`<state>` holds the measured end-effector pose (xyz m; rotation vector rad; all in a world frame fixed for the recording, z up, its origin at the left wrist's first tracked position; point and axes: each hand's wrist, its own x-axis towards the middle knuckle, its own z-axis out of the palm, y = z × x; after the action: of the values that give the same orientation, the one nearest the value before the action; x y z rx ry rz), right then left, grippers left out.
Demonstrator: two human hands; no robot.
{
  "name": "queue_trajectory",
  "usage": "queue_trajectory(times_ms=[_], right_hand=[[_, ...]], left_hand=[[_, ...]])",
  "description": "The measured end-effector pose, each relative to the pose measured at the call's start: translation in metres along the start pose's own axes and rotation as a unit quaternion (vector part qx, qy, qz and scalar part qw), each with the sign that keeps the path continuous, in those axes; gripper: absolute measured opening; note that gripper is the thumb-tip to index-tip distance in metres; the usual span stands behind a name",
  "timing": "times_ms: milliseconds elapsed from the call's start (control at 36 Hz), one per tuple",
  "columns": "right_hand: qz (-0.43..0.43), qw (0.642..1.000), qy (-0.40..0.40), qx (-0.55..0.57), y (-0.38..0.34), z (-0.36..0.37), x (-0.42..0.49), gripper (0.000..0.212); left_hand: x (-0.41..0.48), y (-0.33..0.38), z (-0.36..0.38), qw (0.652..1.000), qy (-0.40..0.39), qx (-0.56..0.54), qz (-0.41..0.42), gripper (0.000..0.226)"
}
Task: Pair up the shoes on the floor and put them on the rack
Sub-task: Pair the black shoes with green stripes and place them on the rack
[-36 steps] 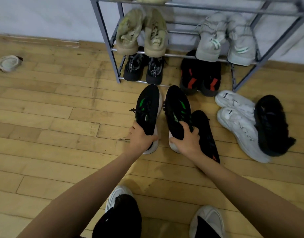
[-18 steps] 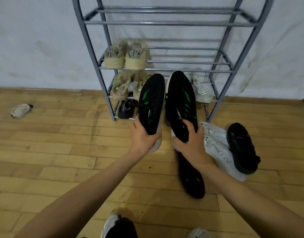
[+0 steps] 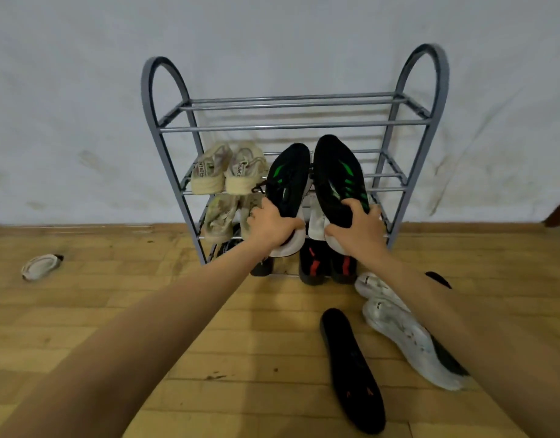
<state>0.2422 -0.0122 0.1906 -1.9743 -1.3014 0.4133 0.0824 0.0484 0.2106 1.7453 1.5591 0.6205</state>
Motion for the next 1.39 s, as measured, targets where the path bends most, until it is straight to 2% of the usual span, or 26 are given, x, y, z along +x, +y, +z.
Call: queue_trajectory(times_ms=[194,417,639,750,889,1056,1250,1389], right_hand=[[0.056,0.998,0.014,-0.031,-0.011,-0.009,0.056,0.061],[0.064,0.996,0.009,-0.068,0.001,-0.018,0.113,0.062],[0.074,0.995,0.006,-0.074,0.018,-0.021,0.157,0.064],[0.079,0.994,0.004,-0.079,0.023,-0.019,0.171,0.066],[0.070,0.995,0.002,-0.074,0.029,-0.015,0.183,0.063],[0.061,0.995,0.007,-0.073,0.030,-0.015,0.191,0.075],[0.020,0.997,0.047,-0.050,0.037,-0.010,0.182,0.076],[-0.009,0.996,0.058,-0.061,0.040,-0.009,0.172,0.069]], left_hand=[[0.047,0.040,0.009,1.000,-0.012,0.001,-0.004,0.089],[0.093,0.069,0.032,0.999,-0.021,0.032,-0.009,0.078],[0.127,0.085,0.050,0.997,-0.014,0.079,-0.011,0.082],[0.139,0.090,0.063,0.997,-0.004,0.069,-0.023,0.082],[0.149,0.098,0.074,0.998,0.009,0.053,-0.045,0.074],[0.157,0.104,0.075,0.997,0.006,0.045,-0.067,0.084],[0.155,0.094,0.071,0.999,-0.019,0.003,-0.037,0.074],[0.144,0.084,0.068,0.999,-0.046,-0.024,0.009,0.089]])
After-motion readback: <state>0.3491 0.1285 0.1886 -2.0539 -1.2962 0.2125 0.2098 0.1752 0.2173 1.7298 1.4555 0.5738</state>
